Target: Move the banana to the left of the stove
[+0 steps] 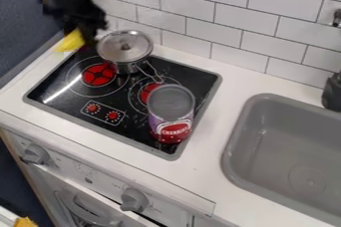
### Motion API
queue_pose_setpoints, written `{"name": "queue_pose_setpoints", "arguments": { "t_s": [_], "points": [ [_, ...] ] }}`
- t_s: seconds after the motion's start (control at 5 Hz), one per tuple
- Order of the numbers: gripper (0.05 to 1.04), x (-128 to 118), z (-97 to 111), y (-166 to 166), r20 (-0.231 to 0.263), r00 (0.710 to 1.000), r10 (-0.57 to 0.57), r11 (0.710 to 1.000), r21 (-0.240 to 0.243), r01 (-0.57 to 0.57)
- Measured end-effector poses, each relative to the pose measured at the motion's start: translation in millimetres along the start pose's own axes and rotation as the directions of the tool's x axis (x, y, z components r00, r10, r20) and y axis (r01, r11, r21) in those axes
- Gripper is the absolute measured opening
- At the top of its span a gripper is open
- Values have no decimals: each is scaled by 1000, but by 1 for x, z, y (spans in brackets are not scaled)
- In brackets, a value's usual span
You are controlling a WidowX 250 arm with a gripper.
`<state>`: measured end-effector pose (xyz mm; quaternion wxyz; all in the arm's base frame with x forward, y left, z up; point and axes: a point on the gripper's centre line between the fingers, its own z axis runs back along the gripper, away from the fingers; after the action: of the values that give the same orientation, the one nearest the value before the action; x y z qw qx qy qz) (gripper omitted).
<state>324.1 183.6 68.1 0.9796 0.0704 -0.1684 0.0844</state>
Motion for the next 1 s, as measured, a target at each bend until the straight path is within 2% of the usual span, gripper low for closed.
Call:
{"name": "queue_pose_setpoints", "arguments": {
  "t_s": [0.2, 0.4, 0.6, 0.8, 1.0],
  "points": [
    [403, -3, -26, 24, -25, 998, 53, 999, 15, -52],
    [403, -10, -50, 31, -71, 995, 73, 997, 8, -72],
    [403, -15, -67, 30, -102, 993, 66, 998, -6, -67],
    [471, -17, -74, 33, -102, 990, 100, 995, -9, -101],
    [786, -18, -75, 35, -119, 987, 105, 994, -12, -108]
  ]
}}
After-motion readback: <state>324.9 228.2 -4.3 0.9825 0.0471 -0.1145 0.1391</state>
